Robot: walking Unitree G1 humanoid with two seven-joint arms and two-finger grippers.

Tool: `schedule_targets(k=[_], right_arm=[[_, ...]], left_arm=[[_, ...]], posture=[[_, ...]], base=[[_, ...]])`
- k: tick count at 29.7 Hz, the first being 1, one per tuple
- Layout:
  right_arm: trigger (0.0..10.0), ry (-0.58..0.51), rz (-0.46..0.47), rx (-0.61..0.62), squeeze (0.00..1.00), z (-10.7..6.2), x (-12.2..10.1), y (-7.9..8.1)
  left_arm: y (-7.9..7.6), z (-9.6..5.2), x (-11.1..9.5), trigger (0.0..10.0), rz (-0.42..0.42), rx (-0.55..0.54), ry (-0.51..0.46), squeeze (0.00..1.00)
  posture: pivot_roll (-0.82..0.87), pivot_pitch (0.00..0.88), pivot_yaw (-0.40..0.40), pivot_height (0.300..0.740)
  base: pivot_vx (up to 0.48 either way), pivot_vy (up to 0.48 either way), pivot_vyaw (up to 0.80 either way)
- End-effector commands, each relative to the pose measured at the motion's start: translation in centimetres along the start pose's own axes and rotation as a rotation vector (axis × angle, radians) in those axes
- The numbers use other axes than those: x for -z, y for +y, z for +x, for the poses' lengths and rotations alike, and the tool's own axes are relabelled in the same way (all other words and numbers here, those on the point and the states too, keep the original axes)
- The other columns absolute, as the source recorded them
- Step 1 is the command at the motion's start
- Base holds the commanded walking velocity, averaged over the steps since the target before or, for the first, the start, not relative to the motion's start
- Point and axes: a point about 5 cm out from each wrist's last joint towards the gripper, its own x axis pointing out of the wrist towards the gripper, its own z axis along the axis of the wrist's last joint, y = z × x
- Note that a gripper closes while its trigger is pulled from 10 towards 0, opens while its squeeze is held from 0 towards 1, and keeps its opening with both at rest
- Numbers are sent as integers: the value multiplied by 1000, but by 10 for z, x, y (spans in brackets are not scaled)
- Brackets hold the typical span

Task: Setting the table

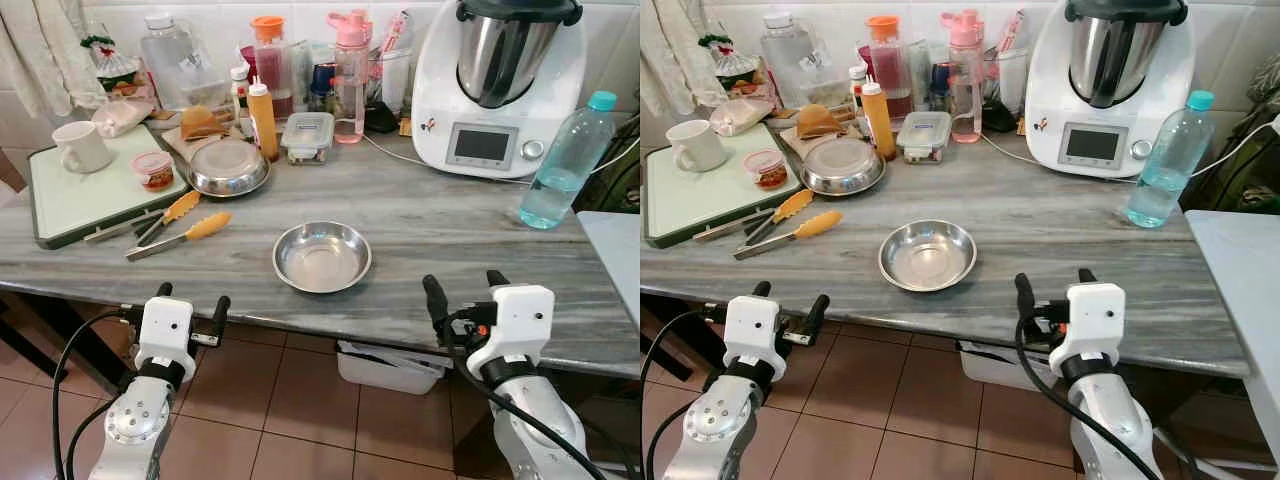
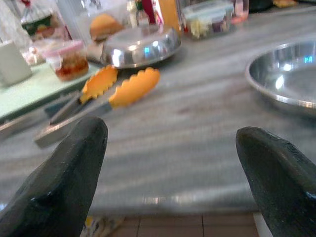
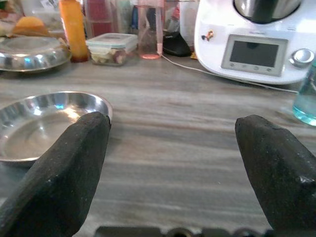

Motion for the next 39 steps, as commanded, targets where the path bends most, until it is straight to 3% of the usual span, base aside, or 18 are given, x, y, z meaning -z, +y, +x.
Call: schedule_targets(k=[1,11,19,22,29,33,39], right_arm=[[10000,-12,-2,-9,0,4,-3,2],[10000,-6,9,-20,0,5,-1,8],[10000,3,18,-2,0,4,0,2],[10000,3,13,-4,0,5,0,2],[10000,1,29,-6,0,6,0,5],[10000,9,47,-1,0,7,1,5],[10000,21,59,10,0,2,3,5]], left_arm=[[-1,6,-7,10000,9,-6,-15,0],[-3,5,-9,10000,-10,14,-12,0],[-11,7,-10,10000,-19,43,-4,0],[-10,7,-9,10000,-51,37,6,0],[-17,12,-15,10000,-34,75,-17,0],[-21,12,-14,10000,-79,96,-1,0],[-22,11,-13,10000,-68,117,8,0]], posture=[[-57,0,40,740],[-50,0,44,740],[-59,0,38,740],[-57,0,37,740],[-54,0,37,740],[-58,0,43,740],[-60,0,49,740]], base=[[0,0,0],[0,0,728],[0,0,0],[0,0,0],[0,0,0],[0,0,0],[0,0,-751]])
